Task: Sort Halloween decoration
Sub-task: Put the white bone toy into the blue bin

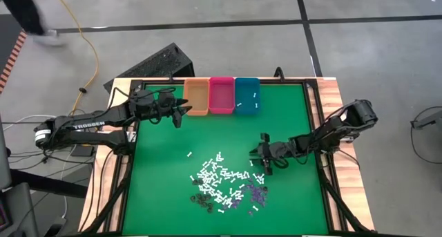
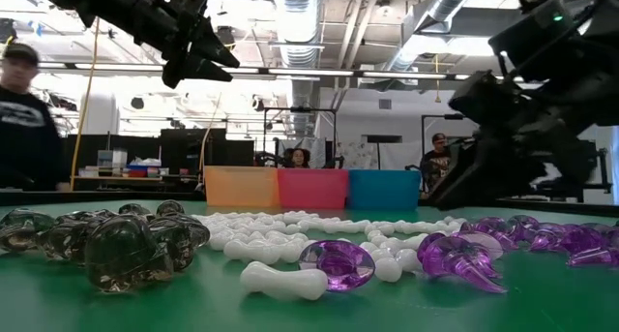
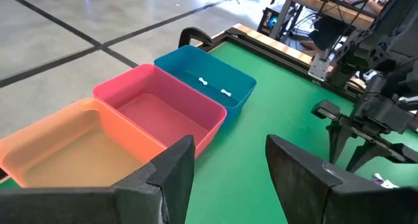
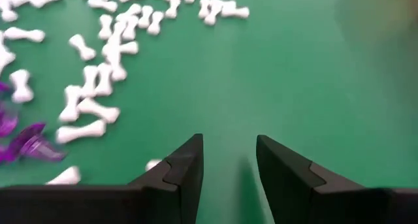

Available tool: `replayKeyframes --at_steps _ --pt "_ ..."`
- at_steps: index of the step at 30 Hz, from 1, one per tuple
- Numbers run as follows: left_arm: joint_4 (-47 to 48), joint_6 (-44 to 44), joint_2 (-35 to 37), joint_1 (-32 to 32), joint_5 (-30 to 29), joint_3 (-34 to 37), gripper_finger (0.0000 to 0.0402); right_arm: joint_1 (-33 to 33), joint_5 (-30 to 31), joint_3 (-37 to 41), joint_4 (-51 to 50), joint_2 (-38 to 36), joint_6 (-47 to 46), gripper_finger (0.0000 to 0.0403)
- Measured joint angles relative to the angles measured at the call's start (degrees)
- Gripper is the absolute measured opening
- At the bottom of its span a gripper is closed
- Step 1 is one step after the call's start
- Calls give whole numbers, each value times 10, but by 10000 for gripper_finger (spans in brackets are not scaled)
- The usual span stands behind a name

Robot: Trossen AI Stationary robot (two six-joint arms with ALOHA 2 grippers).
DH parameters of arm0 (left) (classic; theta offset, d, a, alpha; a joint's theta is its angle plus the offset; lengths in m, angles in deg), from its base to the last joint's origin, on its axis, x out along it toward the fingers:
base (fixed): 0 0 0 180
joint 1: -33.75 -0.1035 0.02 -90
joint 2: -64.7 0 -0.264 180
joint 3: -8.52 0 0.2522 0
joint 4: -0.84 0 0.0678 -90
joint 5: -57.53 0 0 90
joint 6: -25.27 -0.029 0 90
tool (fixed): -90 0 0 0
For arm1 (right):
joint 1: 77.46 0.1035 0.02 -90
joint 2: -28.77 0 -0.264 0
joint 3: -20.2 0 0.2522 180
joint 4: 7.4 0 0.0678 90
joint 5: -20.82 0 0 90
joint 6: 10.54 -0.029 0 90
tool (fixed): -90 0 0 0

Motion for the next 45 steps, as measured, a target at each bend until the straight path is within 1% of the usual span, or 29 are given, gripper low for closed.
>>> replayKeyframes --at_steps 4,6,9,12,14,16,21,23,26,28,31,33,36,38,40,42,45 --pt "0 0 0 0 0 0 178 -27 0 -19 0 -1 -20 170" --pt "2 0 0 0 0 0 178 -30 0 -27 0 -5 -36 170" --pt "12 0 0 0 0 0 178 -14 -3 -39 0 -9 -71 170" --pt "20 0 0 0 0 0 178 15 -2 -47 0 -19 -98 170" --pt "26 0 0 0 5 0 178 35 3 -47 -3 -33 -132 170" --pt "26 0 0 0 23 0 178 54 19 -47 -9 -51 -170 170" --pt "34 -12 0 1 73 0 178 97 95 -47 -19 -88 -230 170" --pt "37 -15 0 1 94 0 178 110 121 -47 -19 -96 -271 170" --pt "34 -18 0 1 137 0 178 129 141 -48 -25 -108 -337 170" --pt "34 -19 0 1 154 0 178 135 150 -57 -52 -119 -349 170" --pt "35 -3 0 1 160 0 178 135 174 -75 -120 -132 -337 170" --pt "34 17 0 1 159 0 178 129 191 -82 -159 -135 -319 170" --pt "27 41 0 1 149 0 178 125 216 -82 -182 -129 -307 170" --pt "20 36 0 1 131 0 178 134 236 -82 -185 -111 -304 170" --pt "9 25 0 1 99 0 178 153 265 -82 -181 -79 -302 170" --pt "-5 20 0 1 63 0 178 177 303 -82 -174 -45 -309 170" --pt "-25 11 0 1 22 0 178 205 391 -82 -154 7 -350 170"
